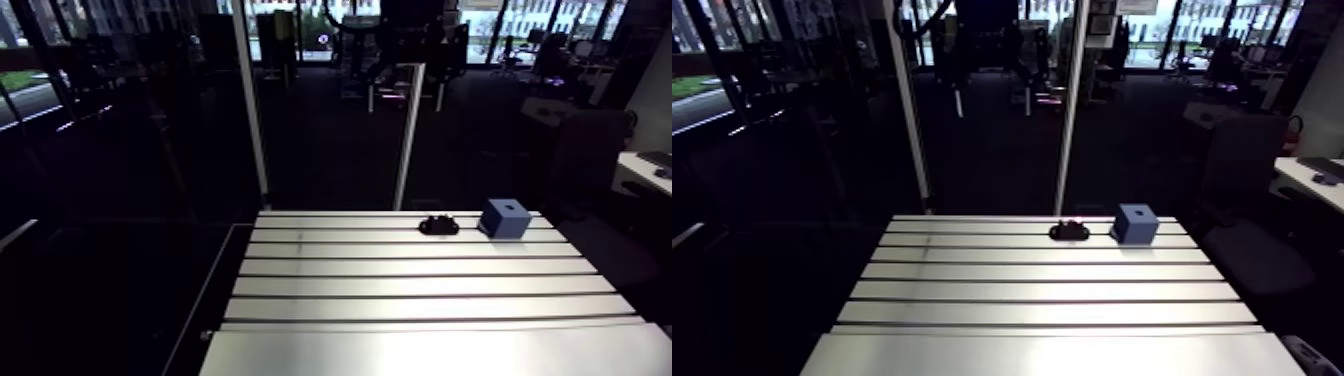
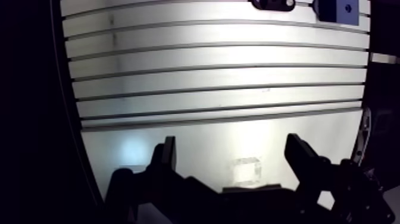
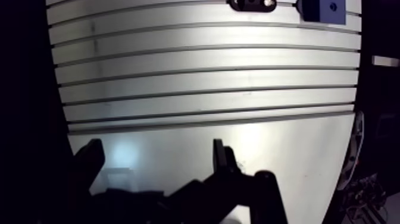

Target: Pick up the M10 bolt and insert it into the hex recess until seated.

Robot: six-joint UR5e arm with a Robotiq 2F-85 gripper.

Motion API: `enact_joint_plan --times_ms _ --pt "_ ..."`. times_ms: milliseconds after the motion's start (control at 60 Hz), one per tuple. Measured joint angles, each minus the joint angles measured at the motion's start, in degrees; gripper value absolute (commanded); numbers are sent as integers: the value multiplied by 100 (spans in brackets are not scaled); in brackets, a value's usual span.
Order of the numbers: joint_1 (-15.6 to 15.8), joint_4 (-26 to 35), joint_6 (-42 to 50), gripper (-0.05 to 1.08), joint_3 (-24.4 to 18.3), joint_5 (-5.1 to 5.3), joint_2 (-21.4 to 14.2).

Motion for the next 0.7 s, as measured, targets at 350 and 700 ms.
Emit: enact_joint_plan --times_ms 350,700 --pt "213 -326 -302 1 -139 199 102" --pt "222 -377 -407 1 -188 172 147"
